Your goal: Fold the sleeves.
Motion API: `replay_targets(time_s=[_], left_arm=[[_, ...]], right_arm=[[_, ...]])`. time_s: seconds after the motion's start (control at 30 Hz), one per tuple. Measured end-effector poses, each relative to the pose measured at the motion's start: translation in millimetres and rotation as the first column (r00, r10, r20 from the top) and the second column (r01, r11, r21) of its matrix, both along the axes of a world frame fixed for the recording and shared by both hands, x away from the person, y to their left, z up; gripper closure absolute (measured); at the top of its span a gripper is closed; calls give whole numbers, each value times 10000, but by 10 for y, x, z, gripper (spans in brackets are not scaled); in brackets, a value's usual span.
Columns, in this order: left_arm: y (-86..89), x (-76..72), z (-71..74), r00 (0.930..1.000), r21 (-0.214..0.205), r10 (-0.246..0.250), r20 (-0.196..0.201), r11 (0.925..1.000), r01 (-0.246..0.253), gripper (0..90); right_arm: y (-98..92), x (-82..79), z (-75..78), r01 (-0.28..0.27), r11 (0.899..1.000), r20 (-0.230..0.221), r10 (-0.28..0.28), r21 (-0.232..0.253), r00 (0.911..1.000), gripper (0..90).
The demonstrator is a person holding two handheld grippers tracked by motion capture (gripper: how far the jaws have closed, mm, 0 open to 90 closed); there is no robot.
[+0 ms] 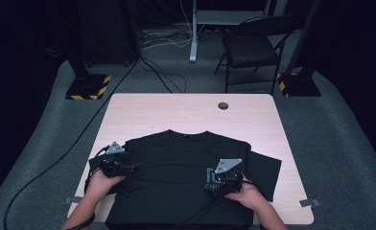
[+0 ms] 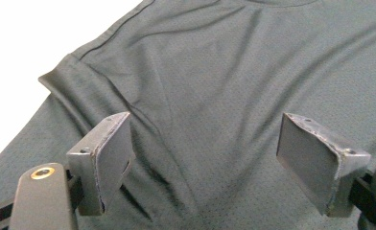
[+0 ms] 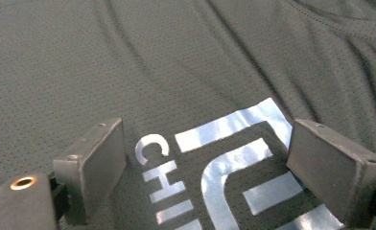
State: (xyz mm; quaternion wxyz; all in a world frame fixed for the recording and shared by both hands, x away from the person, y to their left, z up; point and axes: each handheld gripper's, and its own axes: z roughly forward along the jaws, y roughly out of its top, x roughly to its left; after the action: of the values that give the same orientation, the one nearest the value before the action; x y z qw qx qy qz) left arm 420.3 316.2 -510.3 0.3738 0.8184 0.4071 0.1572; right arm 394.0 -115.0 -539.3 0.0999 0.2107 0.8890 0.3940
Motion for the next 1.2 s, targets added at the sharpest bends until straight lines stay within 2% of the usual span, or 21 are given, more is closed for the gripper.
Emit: replay_targets(time_s=[0.37, 0.7, 1.07, 1.2], left_arm=[[69, 7, -6, 9999, -92, 49, -98, 9999, -50, 206], [134, 20, -16, 9995, 74, 271, -170, 9996, -270, 232], [252, 38, 15, 9954, -392, 916, -274, 9949, -926, 247], [291, 37, 12, 9954, -470, 934, -225, 9944, -943, 244]], right_arm=[[2, -1, 0, 4, 10000, 14, -4, -9, 10000, 120], [3, -2, -1, 3, 10000, 23, -3, -14, 10000, 119], [3, -2, -1, 3, 10000, 24, -3, -13, 10000, 119], [3, -2, -1, 2, 10000, 25, -2, -14, 10000, 119]])
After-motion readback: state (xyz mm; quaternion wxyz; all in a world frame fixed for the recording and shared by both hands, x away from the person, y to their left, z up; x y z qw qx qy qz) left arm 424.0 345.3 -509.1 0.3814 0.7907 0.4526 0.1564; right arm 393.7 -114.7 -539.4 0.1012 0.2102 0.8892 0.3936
